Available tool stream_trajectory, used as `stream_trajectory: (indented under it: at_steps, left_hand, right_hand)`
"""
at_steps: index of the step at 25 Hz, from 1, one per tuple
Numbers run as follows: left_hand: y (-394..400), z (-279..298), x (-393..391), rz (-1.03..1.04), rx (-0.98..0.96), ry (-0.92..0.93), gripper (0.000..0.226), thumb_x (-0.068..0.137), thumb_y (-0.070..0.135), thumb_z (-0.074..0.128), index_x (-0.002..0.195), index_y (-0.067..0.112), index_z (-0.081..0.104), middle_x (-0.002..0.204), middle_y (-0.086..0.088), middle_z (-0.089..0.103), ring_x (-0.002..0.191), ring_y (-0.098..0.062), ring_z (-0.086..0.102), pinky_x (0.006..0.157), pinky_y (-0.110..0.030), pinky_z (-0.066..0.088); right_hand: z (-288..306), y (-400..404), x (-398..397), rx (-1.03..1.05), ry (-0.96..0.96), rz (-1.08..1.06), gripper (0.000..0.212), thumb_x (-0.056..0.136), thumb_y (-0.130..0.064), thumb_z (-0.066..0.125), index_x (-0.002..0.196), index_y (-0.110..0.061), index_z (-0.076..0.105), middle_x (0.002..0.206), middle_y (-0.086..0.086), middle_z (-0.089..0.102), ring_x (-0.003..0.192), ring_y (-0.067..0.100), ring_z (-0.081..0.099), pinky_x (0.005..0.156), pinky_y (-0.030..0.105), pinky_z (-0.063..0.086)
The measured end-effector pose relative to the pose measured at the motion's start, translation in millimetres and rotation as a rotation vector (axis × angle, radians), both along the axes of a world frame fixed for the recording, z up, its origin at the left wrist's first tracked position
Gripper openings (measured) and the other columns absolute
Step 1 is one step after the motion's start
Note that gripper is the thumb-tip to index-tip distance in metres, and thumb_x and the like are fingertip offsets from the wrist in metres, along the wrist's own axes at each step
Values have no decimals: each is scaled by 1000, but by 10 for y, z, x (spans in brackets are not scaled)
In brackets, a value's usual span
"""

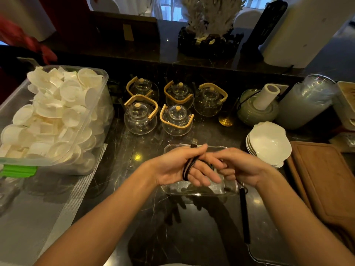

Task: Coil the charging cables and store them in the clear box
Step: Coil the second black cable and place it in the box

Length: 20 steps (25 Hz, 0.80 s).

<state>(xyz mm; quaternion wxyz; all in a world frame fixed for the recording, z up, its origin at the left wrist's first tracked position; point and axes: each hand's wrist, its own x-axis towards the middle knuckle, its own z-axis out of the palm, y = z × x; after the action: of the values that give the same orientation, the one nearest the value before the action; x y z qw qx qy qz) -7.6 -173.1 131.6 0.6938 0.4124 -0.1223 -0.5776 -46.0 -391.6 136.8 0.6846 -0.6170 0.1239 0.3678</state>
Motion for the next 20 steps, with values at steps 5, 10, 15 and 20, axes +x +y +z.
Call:
stream_trajectory:
  at_steps: [5,10,15,20]
  left_hand:
    - [-88,-37,58,165,299,-80,56,108,45,37,124,0,66,114,-25,74,94,-30,78,69,-29,64]
    - [-230,-62,114,519,421,-100,49,109,41,39,127,1,61,112,-16,76,90,-22,77,84,-33,61]
    - [-214,-56,148,642,105,110,49,111,33,31,132,-5,56,114,-17,76,102,-24,76,91,-36,60]
    - [-186,-70,132,611,-96,275,37,109,28,37,110,4,64,59,6,55,40,-3,49,37,-13,30]
  right_hand:
    - [345,168,230,-403,-226,78,30,102,-28,55,78,-12,63,57,-2,44,44,8,37,42,23,33]
    - [257,601,-73,-386,-407,-149,20,107,-23,51,100,-10,65,55,-11,54,41,4,44,38,25,36]
    - [-120,783,-508,-223,-342,-206,42,108,-38,46,91,-6,68,57,1,57,46,13,51,51,27,49]
    - [-480,574,-683,-82,-207,-174,50,97,-55,59,74,-13,68,52,3,51,49,16,51,63,34,57]
